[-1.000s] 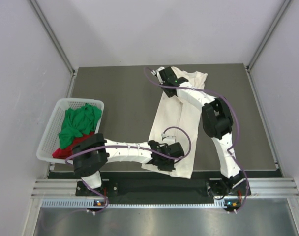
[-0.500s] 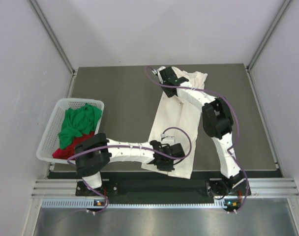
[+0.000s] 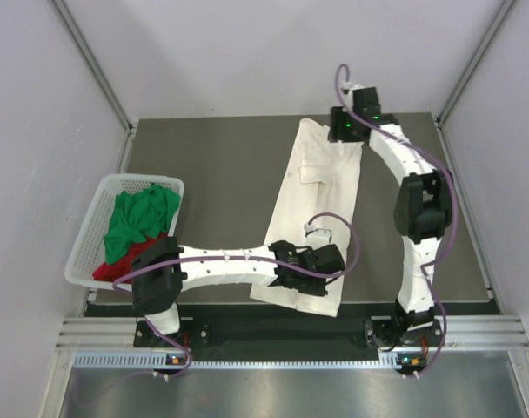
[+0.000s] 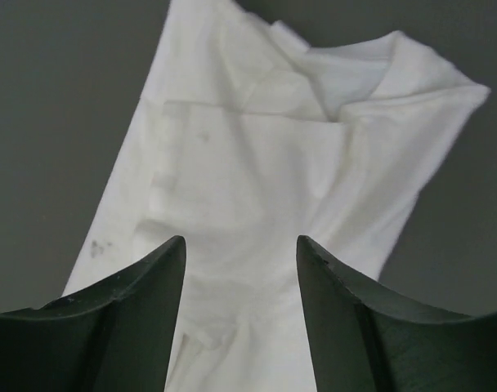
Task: Fold and stack the t-shirts
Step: Fold the tshirt
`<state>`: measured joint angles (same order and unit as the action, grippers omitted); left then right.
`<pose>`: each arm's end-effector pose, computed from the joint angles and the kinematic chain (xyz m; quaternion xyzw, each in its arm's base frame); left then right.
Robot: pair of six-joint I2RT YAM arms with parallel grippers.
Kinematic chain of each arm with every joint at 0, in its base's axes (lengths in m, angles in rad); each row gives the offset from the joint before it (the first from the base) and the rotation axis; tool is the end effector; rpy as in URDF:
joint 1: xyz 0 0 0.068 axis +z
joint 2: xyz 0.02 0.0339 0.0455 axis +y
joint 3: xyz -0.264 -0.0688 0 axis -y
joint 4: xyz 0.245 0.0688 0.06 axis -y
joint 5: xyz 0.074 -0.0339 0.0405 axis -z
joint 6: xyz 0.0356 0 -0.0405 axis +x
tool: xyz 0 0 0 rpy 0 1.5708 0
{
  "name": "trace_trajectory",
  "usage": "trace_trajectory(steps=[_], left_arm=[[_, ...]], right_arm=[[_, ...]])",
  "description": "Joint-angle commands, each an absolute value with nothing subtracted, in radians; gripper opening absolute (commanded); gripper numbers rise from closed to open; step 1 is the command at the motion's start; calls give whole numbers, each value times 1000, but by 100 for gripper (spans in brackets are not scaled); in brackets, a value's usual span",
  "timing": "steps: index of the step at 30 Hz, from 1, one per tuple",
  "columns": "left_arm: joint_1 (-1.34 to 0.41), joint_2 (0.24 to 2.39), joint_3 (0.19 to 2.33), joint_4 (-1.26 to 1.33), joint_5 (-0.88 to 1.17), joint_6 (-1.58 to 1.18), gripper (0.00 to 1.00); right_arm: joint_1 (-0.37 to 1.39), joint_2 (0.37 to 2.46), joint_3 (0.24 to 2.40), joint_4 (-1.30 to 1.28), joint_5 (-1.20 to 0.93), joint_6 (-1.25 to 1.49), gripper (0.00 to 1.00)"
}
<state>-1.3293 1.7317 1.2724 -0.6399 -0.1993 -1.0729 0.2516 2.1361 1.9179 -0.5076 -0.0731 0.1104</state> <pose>0.0925 -0.3459 0.2222 0.1006 0.9625 -0.1818 0.1742 0.4793 0.1259 0.2693 -0.0792 0.9081 0.1065 0.3971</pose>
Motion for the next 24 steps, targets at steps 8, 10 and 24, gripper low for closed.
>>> trace_trajectory(steps=[8,10,24], left_arm=[[-1345,1847,1324,-427,-77,-896,22],[-1345,1864,1318,-402,-61,-881,22],[-1350,1881,1284,-333,-66,-865,22]], right_arm=[[25,2273,1953,-292,-345,501,54],[9,2325,1991,-258,-354,535,54],[-63,2370,1905,-95,-373,615,56]])
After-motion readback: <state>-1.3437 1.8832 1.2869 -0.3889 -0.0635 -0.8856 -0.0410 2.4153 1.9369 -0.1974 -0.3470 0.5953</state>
